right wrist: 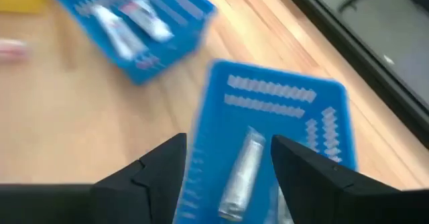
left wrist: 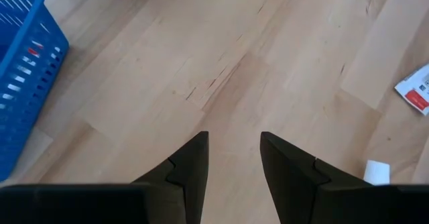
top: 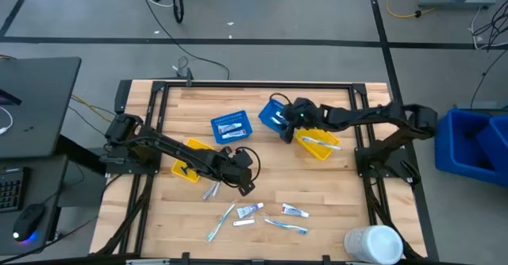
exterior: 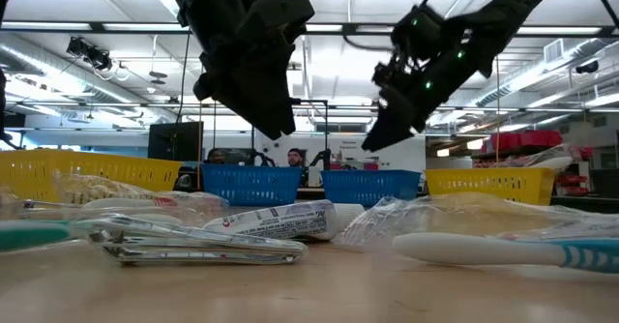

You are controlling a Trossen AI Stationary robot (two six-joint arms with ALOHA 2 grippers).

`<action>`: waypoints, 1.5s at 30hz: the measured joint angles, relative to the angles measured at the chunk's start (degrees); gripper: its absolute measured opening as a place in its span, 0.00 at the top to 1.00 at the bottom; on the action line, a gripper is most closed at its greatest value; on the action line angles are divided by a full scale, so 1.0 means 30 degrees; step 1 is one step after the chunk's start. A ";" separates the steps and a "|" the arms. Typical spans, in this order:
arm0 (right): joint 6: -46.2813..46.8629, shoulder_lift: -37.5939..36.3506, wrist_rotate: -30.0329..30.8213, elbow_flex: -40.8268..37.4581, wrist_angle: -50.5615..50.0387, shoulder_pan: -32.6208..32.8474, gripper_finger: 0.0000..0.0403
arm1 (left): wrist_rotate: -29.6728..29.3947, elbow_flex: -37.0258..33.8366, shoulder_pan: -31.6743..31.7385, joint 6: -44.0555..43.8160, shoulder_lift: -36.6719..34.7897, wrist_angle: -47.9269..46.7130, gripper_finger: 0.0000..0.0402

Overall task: Pick & Place Travel size toiletries
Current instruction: Put the blue toothbrush into the right yellow bin

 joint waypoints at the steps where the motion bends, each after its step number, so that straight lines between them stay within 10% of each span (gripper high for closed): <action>1: 0.0012 -0.0378 -0.0027 0.0000 -0.0206 0.0361 0.44 | -0.0054 0.0000 0.0000 0.0058 0.0000 -0.0003 0.64; 16: 0.4036 -0.2485 -0.0035 0.0007 -0.4603 0.9402 0.50 | -0.0489 0.0000 -0.0022 0.1868 0.0007 0.2017 0.64; 28: 0.7370 -0.2207 0.2034 0.0007 -0.4380 1.5720 0.35 | -0.1113 0.0007 -0.0022 0.2815 0.0007 0.3347 0.64; 45: 0.9853 0.4277 0.2649 0.0118 0.3836 1.9176 0.42 | -0.1052 0.0007 -0.0049 0.2772 0.0007 0.3456 0.64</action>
